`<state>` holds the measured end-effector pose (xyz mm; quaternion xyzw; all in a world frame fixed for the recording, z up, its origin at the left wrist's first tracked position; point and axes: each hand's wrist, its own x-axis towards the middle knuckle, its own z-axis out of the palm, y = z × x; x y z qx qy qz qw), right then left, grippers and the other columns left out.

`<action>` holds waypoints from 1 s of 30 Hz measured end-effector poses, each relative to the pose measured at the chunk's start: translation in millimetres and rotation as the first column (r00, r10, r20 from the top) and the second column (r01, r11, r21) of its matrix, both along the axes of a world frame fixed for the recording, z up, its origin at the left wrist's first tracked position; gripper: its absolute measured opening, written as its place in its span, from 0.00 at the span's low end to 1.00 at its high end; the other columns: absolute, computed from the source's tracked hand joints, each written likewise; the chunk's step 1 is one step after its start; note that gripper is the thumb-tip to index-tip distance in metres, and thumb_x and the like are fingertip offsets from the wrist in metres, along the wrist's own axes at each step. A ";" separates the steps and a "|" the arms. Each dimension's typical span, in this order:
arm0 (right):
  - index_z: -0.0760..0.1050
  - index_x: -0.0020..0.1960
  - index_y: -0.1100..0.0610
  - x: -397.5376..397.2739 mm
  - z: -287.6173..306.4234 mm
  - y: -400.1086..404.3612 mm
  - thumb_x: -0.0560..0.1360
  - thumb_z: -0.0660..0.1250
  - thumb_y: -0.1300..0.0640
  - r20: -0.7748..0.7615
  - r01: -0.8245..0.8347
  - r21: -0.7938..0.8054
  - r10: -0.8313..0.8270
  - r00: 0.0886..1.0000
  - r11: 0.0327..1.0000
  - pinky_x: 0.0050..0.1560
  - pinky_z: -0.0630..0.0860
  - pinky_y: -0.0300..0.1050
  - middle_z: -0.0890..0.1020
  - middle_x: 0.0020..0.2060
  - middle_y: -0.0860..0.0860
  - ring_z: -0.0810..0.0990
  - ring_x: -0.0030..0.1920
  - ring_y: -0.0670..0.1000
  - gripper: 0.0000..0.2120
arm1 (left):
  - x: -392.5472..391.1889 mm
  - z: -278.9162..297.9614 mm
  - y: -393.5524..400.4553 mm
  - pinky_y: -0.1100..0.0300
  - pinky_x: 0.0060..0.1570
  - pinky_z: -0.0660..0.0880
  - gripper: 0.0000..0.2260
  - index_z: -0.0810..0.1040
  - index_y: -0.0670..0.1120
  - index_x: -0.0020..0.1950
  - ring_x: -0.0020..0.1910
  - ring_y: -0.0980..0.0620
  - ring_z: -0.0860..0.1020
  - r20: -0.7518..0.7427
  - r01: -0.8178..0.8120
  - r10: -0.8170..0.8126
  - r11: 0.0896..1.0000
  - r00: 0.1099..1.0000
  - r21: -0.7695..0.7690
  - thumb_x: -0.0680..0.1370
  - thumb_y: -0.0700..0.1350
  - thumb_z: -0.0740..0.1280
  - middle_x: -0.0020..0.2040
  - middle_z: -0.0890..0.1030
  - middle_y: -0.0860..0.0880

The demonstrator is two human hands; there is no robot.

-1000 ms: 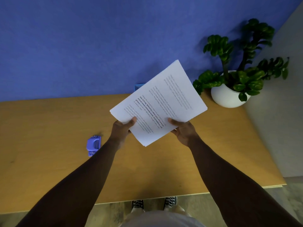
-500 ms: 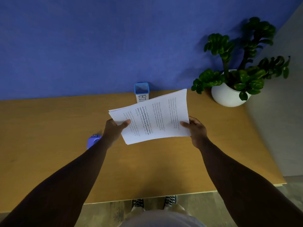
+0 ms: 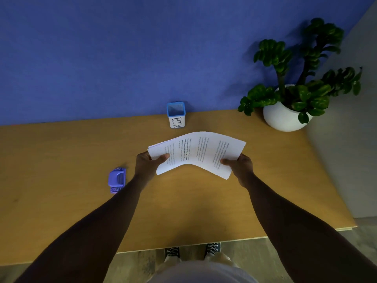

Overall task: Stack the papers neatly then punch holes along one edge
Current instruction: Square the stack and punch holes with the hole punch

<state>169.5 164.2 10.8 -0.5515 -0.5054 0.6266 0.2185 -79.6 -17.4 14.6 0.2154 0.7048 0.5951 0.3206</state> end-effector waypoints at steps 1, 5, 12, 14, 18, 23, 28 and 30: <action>0.80 0.45 0.52 0.1 0.4 -0.7 0.66 0.76 0.68 0.006 0.003 0.000 -0.003 1.000 1.000 0.43 0.81 0.47 0.85 0.46 0.50 0.84 0.46 0.53 0.14 | 1.6 -2.2 -0.9 0.63 0.41 0.81 0.09 0.86 0.52 0.46 0.46 0.54 0.86 0.009 -0.002 0.002 1.000 1.000 -0.003 0.70 0.40 0.78 0.47 0.87 0.53; 0.80 0.44 0.51 0.8 2.6 -3.0 0.66 0.77 0.67 0.039 -0.015 0.010 0.015 0.999 1.000 0.33 0.77 0.36 0.85 0.43 0.46 0.83 0.43 0.49 0.14 | 6.3 -6.5 -2.9 0.60 0.43 0.82 0.09 0.86 0.51 0.48 0.46 0.53 0.86 0.025 -0.020 0.021 0.999 0.999 -0.035 0.71 0.40 0.78 0.47 0.87 0.53; 0.79 0.44 0.53 1.2 1.8 -7.9 0.66 0.77 0.67 0.089 -0.013 -0.015 0.015 0.996 1.000 0.34 0.78 0.40 0.84 0.42 0.50 0.83 0.43 0.51 0.13 | 8.7 -8.7 -6.2 0.69 0.34 0.78 0.13 0.81 0.51 0.45 0.40 0.62 0.84 0.018 -0.002 0.005 0.984 1.000 -0.180 0.67 0.40 0.81 0.41 0.85 0.58; 0.79 0.44 0.53 0.4 2.6 -7.2 0.66 0.77 0.66 0.088 -0.013 -0.002 0.013 0.996 1.000 0.35 0.78 0.41 0.84 0.43 0.50 0.83 0.44 0.51 0.13 | 7.2 -9.3 -5.5 0.67 0.36 0.78 0.12 0.81 0.51 0.46 0.42 0.60 0.83 0.008 -0.008 0.010 0.976 1.000 -0.219 0.68 0.41 0.80 0.44 0.84 0.57; 0.78 0.44 0.51 -3.1 8.7 -4.4 0.68 0.77 0.65 0.062 -0.019 0.049 0.016 0.998 0.999 0.35 0.77 0.39 0.83 0.43 0.49 0.82 0.44 0.50 0.13 | 3.1 -7.6 -3.7 0.70 0.34 0.77 0.10 0.82 0.51 0.44 0.40 0.62 0.84 0.001 -0.021 0.022 0.979 1.000 -0.202 0.69 0.42 0.80 0.40 0.85 0.58; 0.78 0.46 0.50 -2.2 10.2 -3.0 0.67 0.77 0.65 0.039 -0.029 0.060 0.026 0.999 0.998 0.33 0.78 0.37 0.83 0.44 0.49 0.82 0.44 0.50 0.14 | 2.3 -6.7 -3.3 0.69 0.35 0.79 0.10 0.82 0.51 0.44 0.40 0.63 0.84 -0.006 -0.013 0.012 0.984 1.000 -0.179 0.69 0.43 0.80 0.39 0.86 0.59; 0.77 0.47 0.51 2.7 1.7 -7.5 0.68 0.77 0.65 0.131 -0.060 0.077 0.049 0.990 0.995 0.33 0.76 0.37 0.82 0.43 0.49 0.81 0.44 0.52 0.15 | 3.7 -14.2 -7.6 0.64 0.40 0.78 0.14 0.79 0.51 0.47 0.46 0.58 0.81 -0.010 0.025 -0.029 0.962 1.000 -0.272 0.68 0.41 0.80 0.46 0.83 0.55; 0.77 0.49 0.53 2.5 0.1 -7.4 0.68 0.77 0.64 0.147 -0.066 0.088 0.052 0.988 0.994 0.33 0.75 0.37 0.81 0.43 0.48 0.81 0.44 0.52 0.14 | 2.8 -16.7 -7.2 0.65 0.40 0.78 0.14 0.79 0.51 0.48 0.46 0.56 0.81 -0.015 0.026 -0.031 0.959 0.999 -0.282 0.69 0.41 0.80 0.46 0.83 0.54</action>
